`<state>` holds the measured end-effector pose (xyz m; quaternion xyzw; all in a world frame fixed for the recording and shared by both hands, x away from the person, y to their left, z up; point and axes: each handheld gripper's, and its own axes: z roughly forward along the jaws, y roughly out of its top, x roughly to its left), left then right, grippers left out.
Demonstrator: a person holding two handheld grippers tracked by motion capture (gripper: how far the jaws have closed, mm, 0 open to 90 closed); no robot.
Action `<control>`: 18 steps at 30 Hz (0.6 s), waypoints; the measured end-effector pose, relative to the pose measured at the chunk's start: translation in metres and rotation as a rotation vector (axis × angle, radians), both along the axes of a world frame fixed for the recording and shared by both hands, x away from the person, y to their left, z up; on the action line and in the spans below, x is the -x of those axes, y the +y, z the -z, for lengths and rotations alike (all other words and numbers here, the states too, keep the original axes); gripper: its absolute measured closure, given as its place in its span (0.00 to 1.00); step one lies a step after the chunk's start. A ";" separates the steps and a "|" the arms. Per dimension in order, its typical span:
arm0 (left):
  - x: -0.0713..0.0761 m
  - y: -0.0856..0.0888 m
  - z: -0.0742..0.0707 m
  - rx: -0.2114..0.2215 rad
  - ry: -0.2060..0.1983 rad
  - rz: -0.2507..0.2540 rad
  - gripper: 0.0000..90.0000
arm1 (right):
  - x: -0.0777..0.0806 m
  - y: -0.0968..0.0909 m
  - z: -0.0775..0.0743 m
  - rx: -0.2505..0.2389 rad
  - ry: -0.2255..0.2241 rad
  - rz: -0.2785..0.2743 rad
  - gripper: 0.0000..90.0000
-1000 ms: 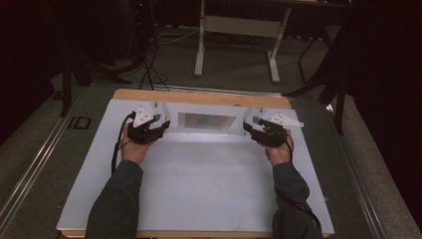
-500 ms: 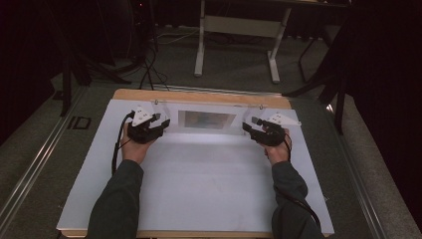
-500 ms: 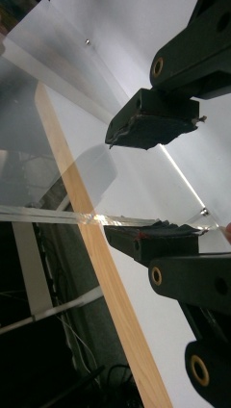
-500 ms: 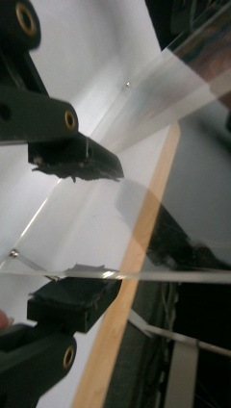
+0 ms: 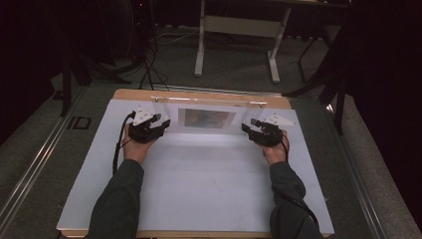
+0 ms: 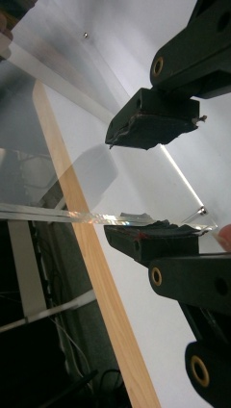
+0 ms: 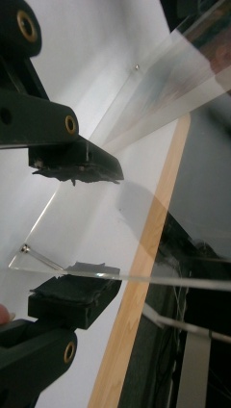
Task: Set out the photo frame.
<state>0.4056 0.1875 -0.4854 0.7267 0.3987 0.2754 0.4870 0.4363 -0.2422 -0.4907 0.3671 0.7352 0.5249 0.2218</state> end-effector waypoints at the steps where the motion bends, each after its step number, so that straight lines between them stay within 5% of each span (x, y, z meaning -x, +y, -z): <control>1: -0.001 -0.001 -0.001 -0.001 0.009 -0.007 0.58 | 0.000 0.002 -0.001 0.009 -0.001 0.009 0.52; 9: -0.002 -0.003 -0.006 -0.016 0.029 -0.014 0.58 | 0.001 0.005 -0.005 0.032 0.007 0.036 0.52; 16: 0.000 0.002 -0.006 0.070 0.042 -0.021 0.61 | 0.003 0.003 -0.005 -0.010 0.034 0.045 0.58; 18: 0.001 0.002 -0.005 0.061 0.043 -0.021 0.61 | 0.004 0.003 -0.006 -0.014 0.030 0.046 0.58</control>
